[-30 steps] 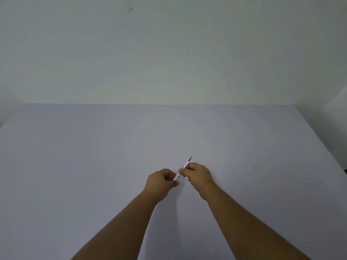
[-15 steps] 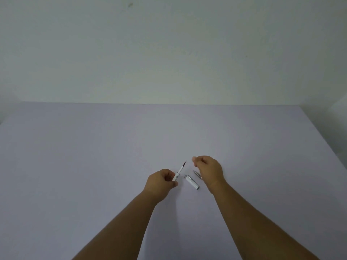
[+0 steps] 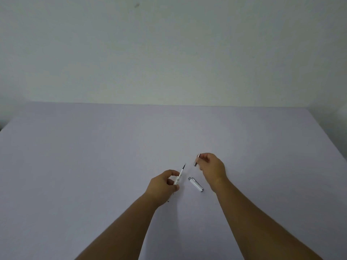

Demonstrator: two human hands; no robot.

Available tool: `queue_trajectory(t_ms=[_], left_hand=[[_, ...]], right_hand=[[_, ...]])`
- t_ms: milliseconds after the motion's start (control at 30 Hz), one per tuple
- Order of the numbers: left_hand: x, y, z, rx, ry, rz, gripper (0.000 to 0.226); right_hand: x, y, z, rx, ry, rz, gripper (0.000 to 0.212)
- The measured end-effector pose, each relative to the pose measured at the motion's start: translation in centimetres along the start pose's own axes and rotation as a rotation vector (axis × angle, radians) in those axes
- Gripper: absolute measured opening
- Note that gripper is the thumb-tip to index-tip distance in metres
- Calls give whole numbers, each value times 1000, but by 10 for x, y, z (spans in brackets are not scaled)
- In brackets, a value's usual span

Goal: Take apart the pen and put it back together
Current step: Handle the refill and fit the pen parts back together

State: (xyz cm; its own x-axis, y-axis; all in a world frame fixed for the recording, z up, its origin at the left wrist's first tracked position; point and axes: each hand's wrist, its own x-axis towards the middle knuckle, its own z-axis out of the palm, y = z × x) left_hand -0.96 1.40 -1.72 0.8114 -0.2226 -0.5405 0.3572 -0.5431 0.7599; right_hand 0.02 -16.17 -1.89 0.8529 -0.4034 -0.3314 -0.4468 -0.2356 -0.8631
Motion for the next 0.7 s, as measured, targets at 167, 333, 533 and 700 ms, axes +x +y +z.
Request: queue_trajectory(t_ms=[167,333,533,700], left_hand=[[-4,6,0,20,-7,18,28],[-10,11,4,40,-7,35,28],[-19,13,8,24,18,30,27],[-24,14,7,-21,48,-18,20]], right_hand=[[-7,-22,-3,206,-70,66,15],[-17,-25,-7,85,-108,26,9],[-32,-20,-6,95,-223,31,8],[-38,-23,-11,85,-262,4,14]])
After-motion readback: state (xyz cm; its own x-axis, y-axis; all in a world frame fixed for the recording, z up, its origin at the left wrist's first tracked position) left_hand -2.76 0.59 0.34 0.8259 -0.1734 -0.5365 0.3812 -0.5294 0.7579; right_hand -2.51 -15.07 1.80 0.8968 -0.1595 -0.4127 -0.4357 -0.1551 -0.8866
